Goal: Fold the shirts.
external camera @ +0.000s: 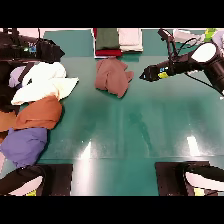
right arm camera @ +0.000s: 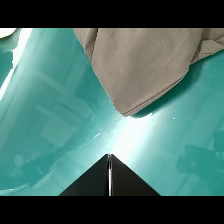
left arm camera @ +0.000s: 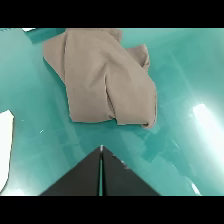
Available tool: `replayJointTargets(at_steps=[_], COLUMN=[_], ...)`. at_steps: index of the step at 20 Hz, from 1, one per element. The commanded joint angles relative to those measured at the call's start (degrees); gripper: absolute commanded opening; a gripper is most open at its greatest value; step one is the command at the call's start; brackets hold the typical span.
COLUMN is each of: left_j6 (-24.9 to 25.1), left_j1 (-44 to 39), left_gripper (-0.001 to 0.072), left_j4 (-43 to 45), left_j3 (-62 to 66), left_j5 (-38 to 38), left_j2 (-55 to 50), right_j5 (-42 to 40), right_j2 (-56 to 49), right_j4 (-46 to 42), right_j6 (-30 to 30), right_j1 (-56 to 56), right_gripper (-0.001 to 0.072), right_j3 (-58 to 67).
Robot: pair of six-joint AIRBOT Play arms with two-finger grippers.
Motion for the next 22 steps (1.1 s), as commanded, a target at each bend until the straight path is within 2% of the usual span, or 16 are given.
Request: replayJointTargets(at_steps=[1, 9, 13, 16, 17, 18, 19, 22], left_j6=[0.0, 0.0, -0.7, -1.3, -0.1, 2.0, 2.1, 2.1], left_j1=[0.0, 0.0, 0.0, 0.0, 0.0, 0.0, 0.0, 0.0], left_gripper=[0.0026, 0.0026, 0.0026, 0.0026, 0.006, 0.0377, 0.0536, 0.0547], left_j4=[0.0, 0.0, -0.4, -1.9, -1.9, -1.9, -1.9, -2.8], left_j3=[0.0, 0.0, 0.0, 0.0, 0.0, 0.0, 0.0, 0.0], left_j5=[0.0, 0.2, 5.2, 5.6, 6.5, 7.4, 8.0, 8.7], left_j2=[0.0, 0.0, 0.0, -0.1, -0.5, -1.5, -2.9, -11.9], right_j5=[0.0, 0.0, 0.0, 0.0, 0.3, 0.2, 0.2, 4.1], right_j2=[0.0, 0.0, 0.0, 0.0, 0.0, 0.0, 0.0, 0.0], right_j4=[0.0, 0.0, 0.0, 0.2, 0.5, 0.6, 0.7, 1.6], right_j6=[0.0, 0.0, 0.0, 0.0, 0.0, 0.0, 0.0, 0.0], right_j1=[0.0, 0.0, 0.0, 0.0, 0.2, 0.1, 0.1, 0.1], right_gripper=[0.0017, 0.0017, 0.0017, 0.0017, 0.0017, 0.0016, 0.0017, 0.0017], right_j3=[0.0, 0.0, 0.0, 0.0, 0.0, 0.0, 0.0, 0.0])
